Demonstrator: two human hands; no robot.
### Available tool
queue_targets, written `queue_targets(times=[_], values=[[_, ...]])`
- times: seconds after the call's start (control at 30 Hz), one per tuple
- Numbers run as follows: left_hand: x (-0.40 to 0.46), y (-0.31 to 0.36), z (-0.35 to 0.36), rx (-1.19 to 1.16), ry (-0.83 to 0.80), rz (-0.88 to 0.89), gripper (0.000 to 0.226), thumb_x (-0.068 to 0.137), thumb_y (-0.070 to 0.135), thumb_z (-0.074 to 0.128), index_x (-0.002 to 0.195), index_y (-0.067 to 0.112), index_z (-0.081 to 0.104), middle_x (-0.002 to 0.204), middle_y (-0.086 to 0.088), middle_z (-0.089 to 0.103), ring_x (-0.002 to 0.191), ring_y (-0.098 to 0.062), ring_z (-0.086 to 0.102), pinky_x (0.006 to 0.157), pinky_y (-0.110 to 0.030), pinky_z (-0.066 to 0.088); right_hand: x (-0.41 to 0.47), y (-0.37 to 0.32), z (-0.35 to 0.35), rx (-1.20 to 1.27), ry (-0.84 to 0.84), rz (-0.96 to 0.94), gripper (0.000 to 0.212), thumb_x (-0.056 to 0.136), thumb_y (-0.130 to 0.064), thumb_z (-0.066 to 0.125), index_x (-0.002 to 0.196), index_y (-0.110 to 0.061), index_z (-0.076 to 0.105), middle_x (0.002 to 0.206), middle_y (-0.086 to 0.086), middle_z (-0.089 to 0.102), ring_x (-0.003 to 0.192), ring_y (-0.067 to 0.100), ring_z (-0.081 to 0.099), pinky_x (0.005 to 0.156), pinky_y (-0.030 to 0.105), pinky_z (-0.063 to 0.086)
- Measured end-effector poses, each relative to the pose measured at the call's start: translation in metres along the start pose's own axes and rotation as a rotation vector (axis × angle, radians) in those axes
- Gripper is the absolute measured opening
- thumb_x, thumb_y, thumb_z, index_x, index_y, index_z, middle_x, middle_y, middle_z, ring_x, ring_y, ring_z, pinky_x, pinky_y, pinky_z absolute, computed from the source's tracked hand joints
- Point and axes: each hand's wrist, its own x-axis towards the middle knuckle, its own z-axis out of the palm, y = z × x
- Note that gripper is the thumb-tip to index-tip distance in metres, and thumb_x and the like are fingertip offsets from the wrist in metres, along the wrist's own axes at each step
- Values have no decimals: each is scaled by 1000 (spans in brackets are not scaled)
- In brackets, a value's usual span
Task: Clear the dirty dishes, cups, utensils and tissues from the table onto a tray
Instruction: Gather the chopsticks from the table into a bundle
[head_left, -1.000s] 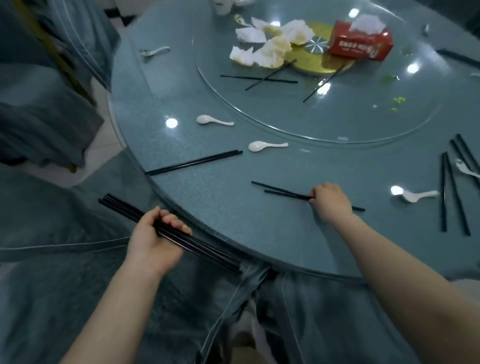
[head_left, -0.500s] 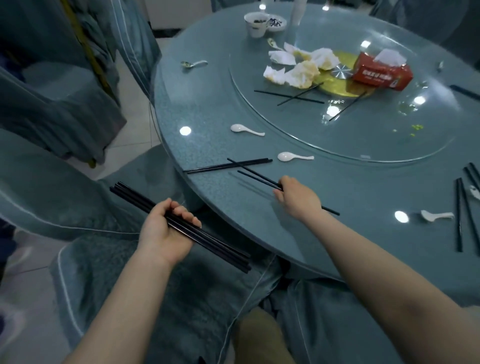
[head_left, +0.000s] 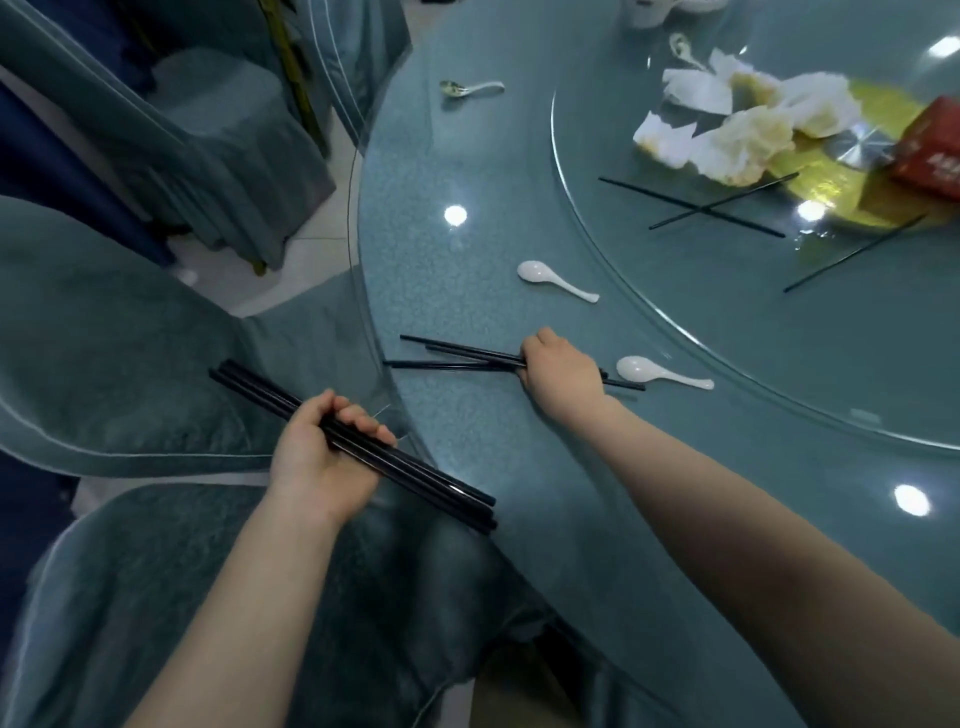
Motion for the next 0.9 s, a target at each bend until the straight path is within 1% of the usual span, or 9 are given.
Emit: queue_targets(times=[0.17,0.3,0.4,0.53,0.6,0.67,0.73,0.83,0.9], values=[[11,-27,23,11,40,-8,30,94,26,43,65,20,41,48,8,38,38,-9,40,58,-24,32,6,6,-1,-128,-104,-145,27,90,-18,47,113,-5,53,114,14,56,108,32,53,78,40,47],[19,-38,50,22,46,2,29,94,26,44,65,20,42,49,8,38,40,-9,39,60,-23,33,14,26,-14,-79,-85,-172,22,88,-17,48,106,-7,55,106,11,64,106,29,53,67,33,37],[27,-45,73,30,22,20,29,93,27,44,65,20,42,48,8,38,39,-9,40,61,-22,32,14,49,-31,-53,-21,-182,19,86,-18,48,99,-6,52,95,14,65,98,32,55,63,35,32],[37,-62,104,40,4,14,29,94,26,43,66,20,42,49,8,39,40,-9,39,61,-23,33,18,91,-58,40,103,-78,19,92,-28,46,97,-10,44,84,16,62,77,36,58,56,35,29],[40,-71,117,45,-3,9,29,94,26,43,66,19,42,49,7,38,42,-9,39,61,-23,33,26,119,-73,88,128,16,23,95,-38,43,92,-16,38,74,11,53,67,33,49,54,35,28],[43,-78,129,52,-10,7,29,94,25,43,65,19,42,49,7,38,42,-9,39,60,-23,33,37,148,-86,91,154,103,25,95,-42,42,94,-18,42,73,7,48,65,30,44,55,35,29],[45,-84,138,59,-9,5,29,93,25,43,66,19,42,49,7,38,42,-9,39,60,-23,34,48,177,-94,67,200,165,22,95,-37,43,95,-16,48,74,9,52,65,29,43,57,35,31],[51,-91,150,70,8,1,28,93,24,43,65,19,42,49,7,39,41,-10,40,60,-24,35,67,216,-102,-40,231,241,10,91,-13,43,94,-14,52,81,12,59,65,29,44,56,34,33],[57,-95,154,59,16,4,28,93,24,43,65,19,42,48,7,39,39,-10,40,60,-24,34,79,238,-107,-94,208,287,22,84,1,42,95,-13,55,87,11,56,64,29,45,56,33,36]])
